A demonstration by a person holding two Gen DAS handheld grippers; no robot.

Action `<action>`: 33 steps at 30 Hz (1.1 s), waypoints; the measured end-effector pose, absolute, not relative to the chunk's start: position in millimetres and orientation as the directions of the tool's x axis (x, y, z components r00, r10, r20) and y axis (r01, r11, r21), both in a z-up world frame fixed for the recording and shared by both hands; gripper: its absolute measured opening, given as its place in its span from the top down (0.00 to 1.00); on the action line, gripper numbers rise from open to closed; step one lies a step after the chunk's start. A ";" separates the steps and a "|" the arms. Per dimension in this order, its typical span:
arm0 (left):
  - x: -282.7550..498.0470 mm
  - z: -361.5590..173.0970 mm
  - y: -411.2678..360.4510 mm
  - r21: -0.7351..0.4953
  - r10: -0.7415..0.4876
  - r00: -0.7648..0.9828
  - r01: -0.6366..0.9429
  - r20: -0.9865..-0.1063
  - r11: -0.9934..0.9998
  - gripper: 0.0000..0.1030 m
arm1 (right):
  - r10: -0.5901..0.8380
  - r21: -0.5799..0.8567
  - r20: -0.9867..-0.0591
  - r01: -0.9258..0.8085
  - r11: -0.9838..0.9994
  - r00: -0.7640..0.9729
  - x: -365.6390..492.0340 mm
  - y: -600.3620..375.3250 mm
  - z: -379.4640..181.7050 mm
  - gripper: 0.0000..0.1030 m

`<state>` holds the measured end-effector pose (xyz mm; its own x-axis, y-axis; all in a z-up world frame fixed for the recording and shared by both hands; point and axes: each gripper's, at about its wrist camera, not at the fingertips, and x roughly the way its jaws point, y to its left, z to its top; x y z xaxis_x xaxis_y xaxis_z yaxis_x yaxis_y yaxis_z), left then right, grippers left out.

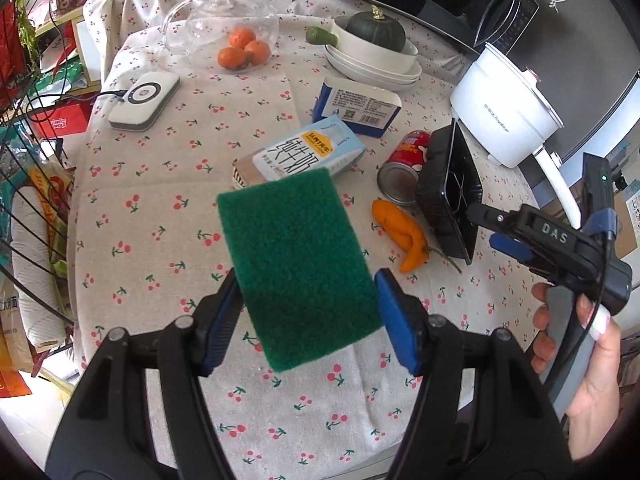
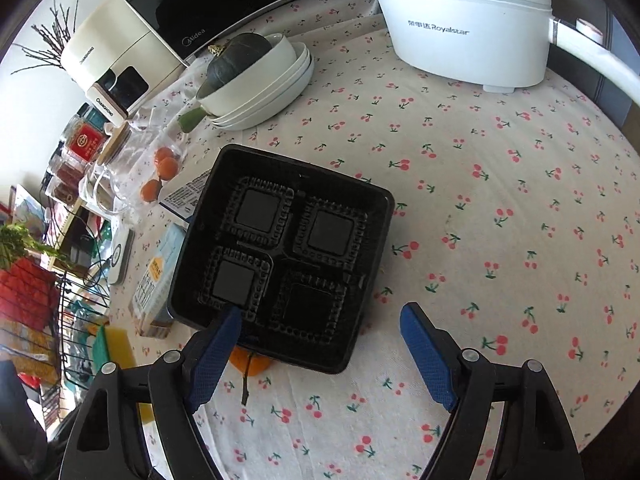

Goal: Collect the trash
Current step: 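Grasp the green sponge with the left tool while the right tool grasps the black plastic tray, then carry the sponge with the left tool while the right tool carries the black tray to the bin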

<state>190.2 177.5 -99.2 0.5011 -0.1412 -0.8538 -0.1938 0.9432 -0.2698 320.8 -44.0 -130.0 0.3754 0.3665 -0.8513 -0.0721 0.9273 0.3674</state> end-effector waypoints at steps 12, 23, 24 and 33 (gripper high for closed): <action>184.7 -91.6 177.0 -0.276 -0.156 0.515 -0.165 -0.843 0.947 0.35 | 0.356 0.368 -0.856 -0.041 0.929 0.374 332.1 -42.5 -139.4 0.40; 180.2 -86.9 147.7 -0.259 -0.174 0.518 -0.096 -0.837 0.961 0.35 | 0.258 0.254 -0.877 -0.066 0.965 0.404 283.6 -104.7 -101.2 0.44; 179.3 -86.9 144.9 -0.256 -0.174 0.517 -0.090 -0.838 0.963 0.35 | 0.247 0.244 -0.882 -0.058 0.968 0.402 279.5 -111.3 -100.7 0.44; 170.4 -84.4 111.7 -0.292 -0.240 0.505 -0.025 -0.829 0.956 0.35 | 0.202 0.207 -0.878 -0.038 0.978 0.435 235.8 -162.4 -80.6 0.45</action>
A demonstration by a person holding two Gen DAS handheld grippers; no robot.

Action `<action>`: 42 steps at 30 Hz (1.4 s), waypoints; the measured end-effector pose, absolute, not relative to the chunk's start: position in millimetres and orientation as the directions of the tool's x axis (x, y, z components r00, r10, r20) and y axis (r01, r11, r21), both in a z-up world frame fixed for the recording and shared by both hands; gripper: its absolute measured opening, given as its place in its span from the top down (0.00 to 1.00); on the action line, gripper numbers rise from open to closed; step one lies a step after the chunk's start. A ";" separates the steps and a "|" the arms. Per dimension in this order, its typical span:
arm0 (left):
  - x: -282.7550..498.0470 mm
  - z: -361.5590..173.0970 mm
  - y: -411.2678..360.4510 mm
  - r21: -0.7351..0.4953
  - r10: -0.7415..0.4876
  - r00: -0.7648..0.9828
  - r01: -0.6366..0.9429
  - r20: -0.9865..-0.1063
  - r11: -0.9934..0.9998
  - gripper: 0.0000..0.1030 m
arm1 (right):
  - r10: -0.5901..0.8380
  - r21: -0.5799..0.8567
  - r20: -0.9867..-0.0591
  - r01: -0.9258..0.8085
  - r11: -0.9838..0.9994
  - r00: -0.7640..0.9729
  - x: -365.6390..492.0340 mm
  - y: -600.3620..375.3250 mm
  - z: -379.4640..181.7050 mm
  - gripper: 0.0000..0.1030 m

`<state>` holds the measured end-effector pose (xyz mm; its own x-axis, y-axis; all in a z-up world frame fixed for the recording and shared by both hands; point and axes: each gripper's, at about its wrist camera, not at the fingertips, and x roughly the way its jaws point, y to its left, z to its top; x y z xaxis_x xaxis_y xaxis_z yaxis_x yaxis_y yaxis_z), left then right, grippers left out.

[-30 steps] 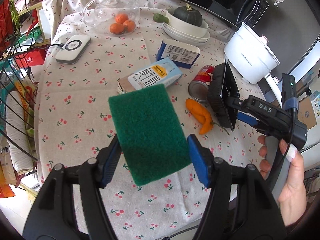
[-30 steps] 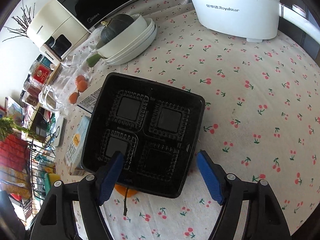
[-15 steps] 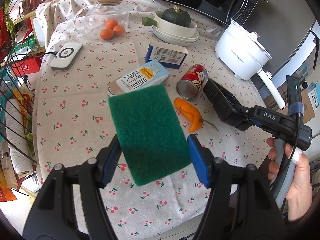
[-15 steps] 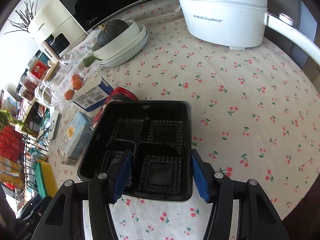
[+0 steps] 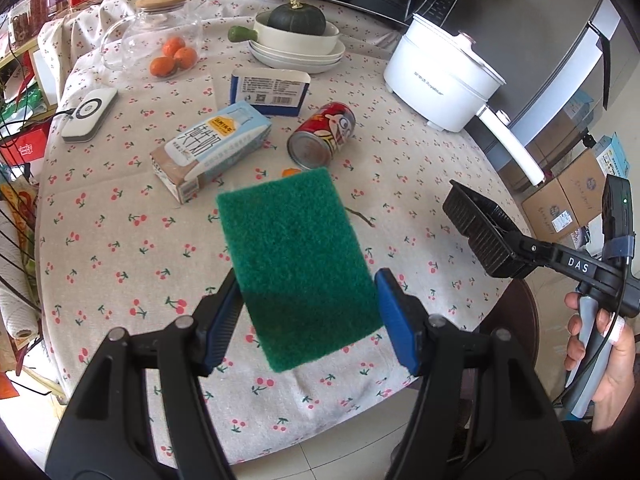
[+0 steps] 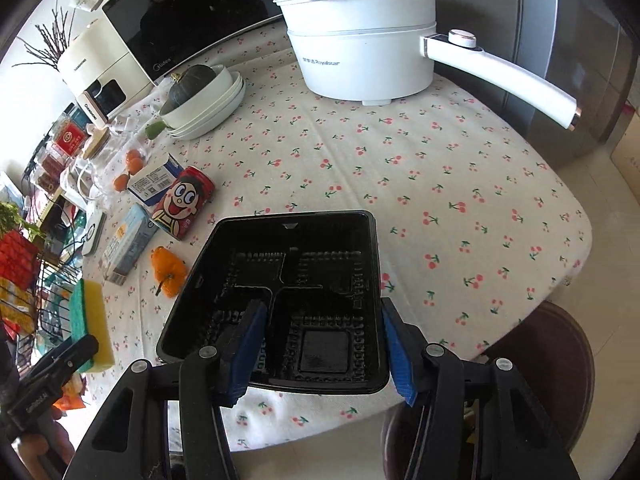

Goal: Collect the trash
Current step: 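Carry the sponge with the left tool while the right tool carries the black tray to the bin, then open both tools over the brown bin, dropping the sponge and black tray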

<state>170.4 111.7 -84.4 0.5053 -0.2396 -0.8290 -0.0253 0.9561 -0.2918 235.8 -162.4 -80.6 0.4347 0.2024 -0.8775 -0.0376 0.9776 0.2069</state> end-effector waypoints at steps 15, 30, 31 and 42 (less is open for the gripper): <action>156.2 -83.4 8.2 -0.268 -0.327 0.455 0.192 -0.828 0.944 0.35 | 0.089 0.092 -0.882 -0.017 0.996 0.463 153.2 -250.1 -77.2 0.45; 144.1 -105.8 -124.9 -0.263 -0.436 0.338 0.451 -0.834 0.853 0.35 | -0.013 0.054 -0.905 0.144 0.988 0.426 105.7 -357.0 -98.1 0.44; 144.8 -107.8 -132.1 -0.265 -0.441 0.331 0.462 -0.834 0.847 0.35 | -0.016 0.053 -0.906 0.152 0.987 0.424 104.0 -361.8 -99.4 0.44; 142.3 -119.2 -164.0 -0.203 -0.415 0.341 0.512 -0.844 0.835 0.22 | -0.027 0.061 -0.912 0.200 0.978 0.409 93.5 -389.6 -102.6 0.44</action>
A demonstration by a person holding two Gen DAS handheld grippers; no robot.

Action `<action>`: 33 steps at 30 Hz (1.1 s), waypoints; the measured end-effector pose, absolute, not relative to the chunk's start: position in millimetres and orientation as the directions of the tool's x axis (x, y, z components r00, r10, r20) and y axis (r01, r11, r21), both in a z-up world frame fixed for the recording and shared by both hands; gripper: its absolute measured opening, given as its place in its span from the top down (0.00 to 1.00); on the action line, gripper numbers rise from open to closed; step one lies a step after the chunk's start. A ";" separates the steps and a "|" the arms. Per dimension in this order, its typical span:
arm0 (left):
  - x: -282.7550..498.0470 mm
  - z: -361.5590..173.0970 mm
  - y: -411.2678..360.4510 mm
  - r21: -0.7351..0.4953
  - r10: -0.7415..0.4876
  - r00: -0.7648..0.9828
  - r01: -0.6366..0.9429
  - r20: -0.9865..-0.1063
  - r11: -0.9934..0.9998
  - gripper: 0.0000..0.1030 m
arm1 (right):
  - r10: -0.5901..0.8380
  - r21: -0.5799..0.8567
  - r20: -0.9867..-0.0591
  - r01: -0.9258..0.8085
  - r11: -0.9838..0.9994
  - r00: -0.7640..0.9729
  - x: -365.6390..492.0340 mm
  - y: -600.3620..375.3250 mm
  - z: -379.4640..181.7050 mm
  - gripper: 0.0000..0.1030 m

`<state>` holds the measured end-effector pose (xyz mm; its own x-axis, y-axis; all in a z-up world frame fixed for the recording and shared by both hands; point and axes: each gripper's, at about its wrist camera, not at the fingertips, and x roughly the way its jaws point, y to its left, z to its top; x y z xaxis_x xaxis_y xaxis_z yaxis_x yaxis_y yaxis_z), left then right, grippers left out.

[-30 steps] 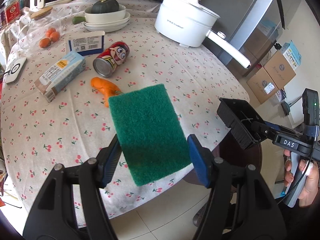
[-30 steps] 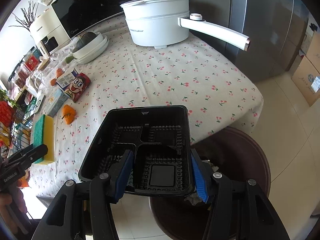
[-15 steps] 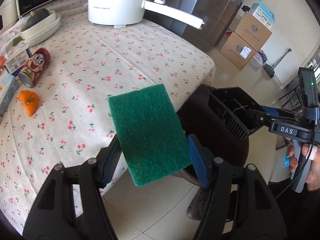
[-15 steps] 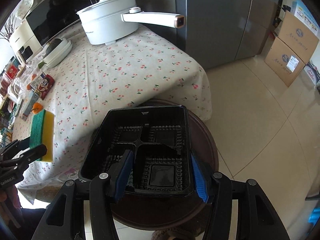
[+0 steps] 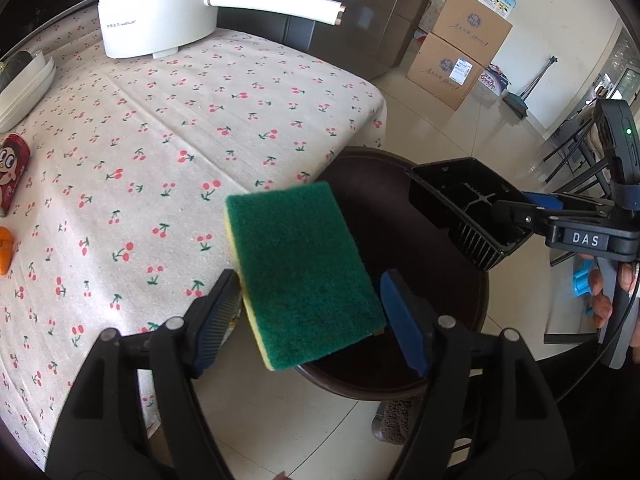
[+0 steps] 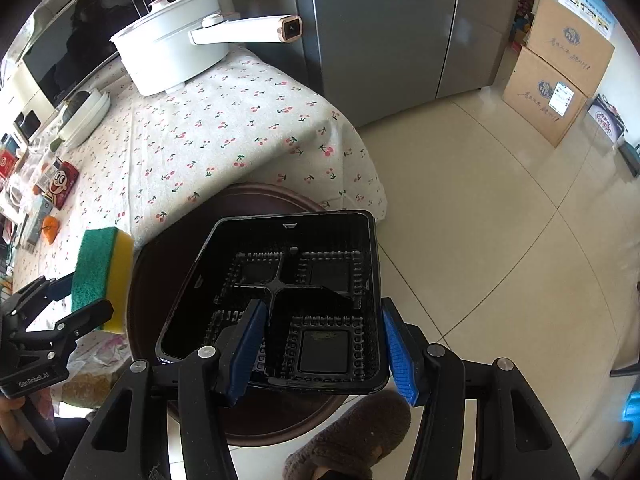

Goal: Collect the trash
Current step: 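Open both tools over the brown bin, dropping the sponge and black tray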

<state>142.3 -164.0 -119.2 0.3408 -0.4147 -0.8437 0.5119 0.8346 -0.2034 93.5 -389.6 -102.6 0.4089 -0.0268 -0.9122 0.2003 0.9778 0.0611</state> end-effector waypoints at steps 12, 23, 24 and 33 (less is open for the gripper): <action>141.9 -110.2 -145.1 -0.110 -0.328 0.426 0.459 -0.843 0.882 0.05 | -0.016 0.062 -0.909 0.172 0.983 0.416 95.7 -379.9 -100.8 0.43; 143.6 -107.2 -125.2 -0.098 -0.296 0.440 0.419 -0.848 0.903 0.05 | 0.027 0.102 -0.905 0.155 0.983 0.425 101.2 -368.1 -97.8 0.15; 143.9 -106.9 -123.7 -0.098 -0.295 0.441 0.415 -0.847 0.904 0.05 | 0.025 0.098 -0.905 0.152 0.984 0.424 102.0 -366.6 -97.9 0.15; 146.5 -103.4 -107.4 -0.096 -0.277 0.456 0.380 -0.846 0.920 0.05 | 0.033 0.101 -0.904 0.139 0.985 0.427 109.3 -355.2 -94.1 0.15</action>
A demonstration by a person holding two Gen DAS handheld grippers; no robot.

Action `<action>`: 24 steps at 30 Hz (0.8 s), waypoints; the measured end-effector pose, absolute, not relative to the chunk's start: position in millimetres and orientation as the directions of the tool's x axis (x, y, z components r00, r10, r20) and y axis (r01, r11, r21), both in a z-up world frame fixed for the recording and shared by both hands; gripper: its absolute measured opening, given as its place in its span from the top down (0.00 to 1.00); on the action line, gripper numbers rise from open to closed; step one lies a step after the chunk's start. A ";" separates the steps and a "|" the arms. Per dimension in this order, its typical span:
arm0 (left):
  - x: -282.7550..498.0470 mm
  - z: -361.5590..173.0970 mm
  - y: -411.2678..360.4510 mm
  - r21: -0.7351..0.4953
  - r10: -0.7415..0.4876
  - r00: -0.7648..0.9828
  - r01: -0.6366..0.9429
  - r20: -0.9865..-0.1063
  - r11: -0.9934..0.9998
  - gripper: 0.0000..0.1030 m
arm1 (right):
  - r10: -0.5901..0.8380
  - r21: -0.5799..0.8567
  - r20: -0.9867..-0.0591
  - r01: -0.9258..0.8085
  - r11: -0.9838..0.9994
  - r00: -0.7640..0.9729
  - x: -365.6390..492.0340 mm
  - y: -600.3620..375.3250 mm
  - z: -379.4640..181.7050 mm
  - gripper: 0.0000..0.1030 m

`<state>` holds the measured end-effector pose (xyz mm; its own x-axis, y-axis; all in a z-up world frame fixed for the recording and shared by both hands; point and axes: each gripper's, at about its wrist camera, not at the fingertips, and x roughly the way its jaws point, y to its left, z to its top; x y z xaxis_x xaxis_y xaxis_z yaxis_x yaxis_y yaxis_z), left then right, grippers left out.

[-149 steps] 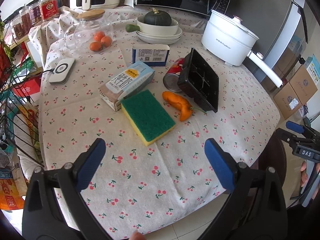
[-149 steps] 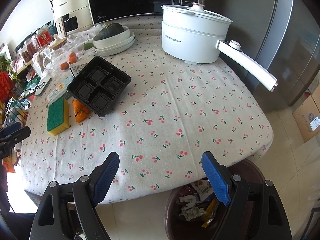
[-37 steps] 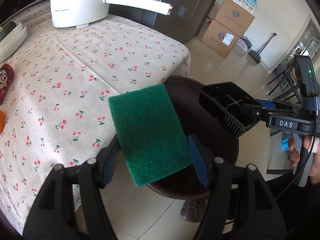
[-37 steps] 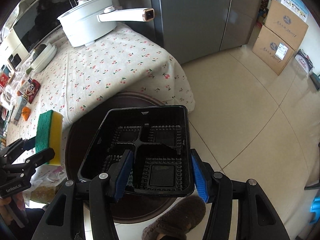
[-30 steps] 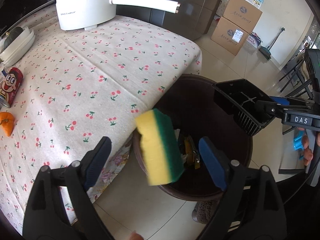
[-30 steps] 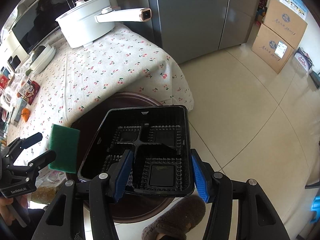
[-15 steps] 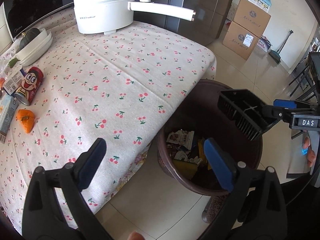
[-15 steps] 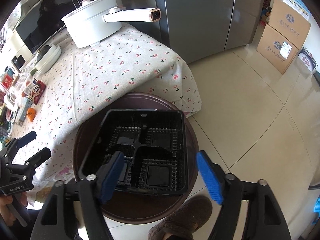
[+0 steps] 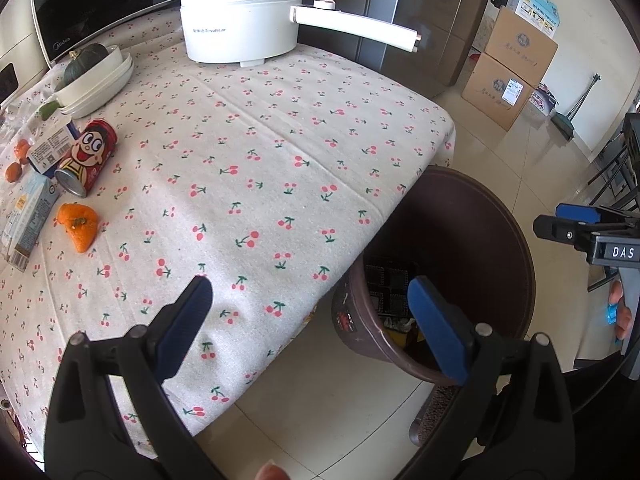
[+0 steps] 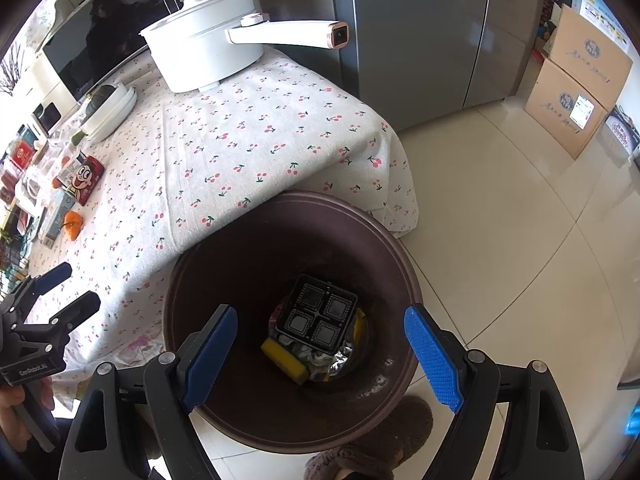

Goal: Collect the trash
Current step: 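Open both tools over the brown bin, dropping the sponge and black tray, then move both tools back over the table toward the milk carton and orange pepper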

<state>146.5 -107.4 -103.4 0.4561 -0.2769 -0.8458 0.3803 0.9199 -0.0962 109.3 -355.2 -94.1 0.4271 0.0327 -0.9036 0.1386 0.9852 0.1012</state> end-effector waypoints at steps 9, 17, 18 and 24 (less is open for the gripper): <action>155.8 -96.7 -72.3 -0.094 -0.240 0.475 0.310 -0.847 0.946 0.05 | 0.047 0.098 -0.901 0.096 0.991 0.431 126.8 -329.6 -87.4 0.15; 170.9 -86.9 -18.9 -0.082 -0.179 0.511 0.207 -0.841 0.975 0.05 | 0.071 0.093 -0.896 0.029 0.995 0.438 149.8 -290.0 -77.8 0.15; 172.2 -86.0 -11.4 -0.080 -0.170 0.515 0.192 -0.840 0.978 0.05 | 0.076 0.093 -0.894 0.017 0.995 0.441 152.9 -283.4 -76.1 0.15; 177.8 -83.6 28.4 -0.078 -0.127 0.529 0.114 -0.839 0.990 0.05 | 0.105 0.090 -0.886 -0.056 0.994 0.451 172.2 -242.4 -68.5 0.15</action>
